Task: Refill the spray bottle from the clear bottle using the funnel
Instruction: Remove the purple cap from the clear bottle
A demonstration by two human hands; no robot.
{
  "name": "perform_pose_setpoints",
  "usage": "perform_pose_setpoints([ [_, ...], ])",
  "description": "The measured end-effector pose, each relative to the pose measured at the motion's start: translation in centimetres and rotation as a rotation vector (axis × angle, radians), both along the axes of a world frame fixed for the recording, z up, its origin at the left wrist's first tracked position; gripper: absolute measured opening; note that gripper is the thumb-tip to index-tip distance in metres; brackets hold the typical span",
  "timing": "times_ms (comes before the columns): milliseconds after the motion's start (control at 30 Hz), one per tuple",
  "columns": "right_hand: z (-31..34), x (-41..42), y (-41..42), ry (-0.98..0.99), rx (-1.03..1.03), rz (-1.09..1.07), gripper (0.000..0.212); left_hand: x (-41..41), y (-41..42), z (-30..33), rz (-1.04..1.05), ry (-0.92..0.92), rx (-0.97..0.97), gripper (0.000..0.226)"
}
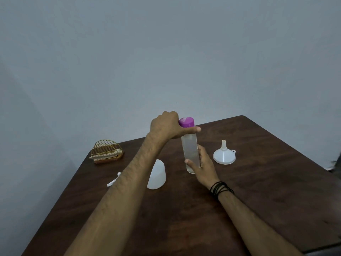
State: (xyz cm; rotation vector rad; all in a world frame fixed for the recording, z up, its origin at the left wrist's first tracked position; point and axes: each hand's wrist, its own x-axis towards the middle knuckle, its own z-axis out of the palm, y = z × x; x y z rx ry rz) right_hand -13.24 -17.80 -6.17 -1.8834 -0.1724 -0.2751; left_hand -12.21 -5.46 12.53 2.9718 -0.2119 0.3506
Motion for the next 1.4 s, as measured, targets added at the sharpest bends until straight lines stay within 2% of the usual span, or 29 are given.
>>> perform_pose_setpoints([
  [100,0.1,0.0,-0.1,0.006,-0.001,0.008,0.075,-0.2,0.5,0.7,0.037,0.049,0.054,0.071],
  [167,0.1,-0.2,-0.1,0.025,0.007,0.004,0.075,-0.1,0.7,1.3,-0.014,0.021,0.018,0.068],
  [267,0.5,-0.5,0.0,0.029,0.007,0.002,0.075,-0.1,0.6,2.7,-0.254,0.074,-0.121,0.082],
  [300,0.6,-0.6,0.0,0.031,0.007,0.003,0.074,-0.1,0.5,3.1,-0.328,0.133,-0.151,0.081],
  [367,0.6,-0.9,0.0,0.032,-0.002,0.002,0.075,0.3,0.4,3.2,-0.415,0.224,-0.145,0.066],
  [433,0.7,-1.1,0.1,0.031,-0.014,-0.001,0.075,0.7,0.2,2.8,-0.375,0.178,-0.095,0.048],
  [467,0.8,-1.3,0.1,0.033,-0.016,-0.003,0.075,0.8,0.1,2.5,-0.310,0.123,-0.072,0.053],
  [567,1.0,-1.6,0.1,0.020,-0.014,-0.004,0.075,0.7,0.0,1.8,-0.141,0.045,-0.032,0.096],
  [633,0.9,-1.6,0.0,0.016,-0.006,0.010,0.074,0.8,0.2,1.6,-0.239,0.112,-0.096,0.105],
  [700,0.9,-1.5,-0.1,0.021,0.004,0.014,0.074,0.8,0.7,1.8,-0.387,0.202,-0.106,0.100],
  [767,1.0,-1.4,-0.1,0.019,0.012,0.014,0.074,1.0,1.2,2.1,-0.466,0.243,-0.065,0.083],
  [833,1.0,-1.4,0.0,0.019,0.009,0.014,0.075,1.0,1.1,2.3,-0.424,0.196,-0.058,0.063],
  [867,1.0,-1.5,0.0,0.024,0.010,0.013,0.075,1.0,1.0,2.3,-0.356,0.165,-0.060,0.061],
  [967,1.0,-1.5,0.0,0.037,0.006,0.008,0.075,1.1,0.9,2.4,-0.225,0.130,-0.029,0.085],
  [1067,1.1,-1.4,-0.1,0.028,0.007,0.012,0.075,0.9,0.8,2.5,-0.396,0.227,-0.069,0.093],
  [1133,1.1,-1.4,-0.2,0.029,0.003,0.009,0.074,0.9,0.9,2.7,-0.487,0.289,-0.074,0.086],
  [1167,1.0,-1.4,-0.2,0.027,0.000,0.006,0.073,1.0,0.9,2.8,-0.495,0.290,-0.073,0.076],
  [1233,0.9,-1.5,-0.1,0.026,-0.006,0.004,0.074,1.0,0.6,2.8,-0.407,0.220,-0.053,0.053],
  [1267,1.0,-1.5,-0.1,0.029,-0.004,0.003,0.074,1.0,0.5,2.8,-0.325,0.180,-0.036,0.055],
  [1333,0.9,-1.5,-0.1,0.032,-0.003,0.004,0.074,1.0,0.5,2.8,-0.213,0.146,-0.011,0.074],
  [1400,1.0,-1.4,-0.1,0.033,-0.003,0.003,0.074,0.8,0.5,2.8,-0.275,0.196,-0.015,0.082],
])
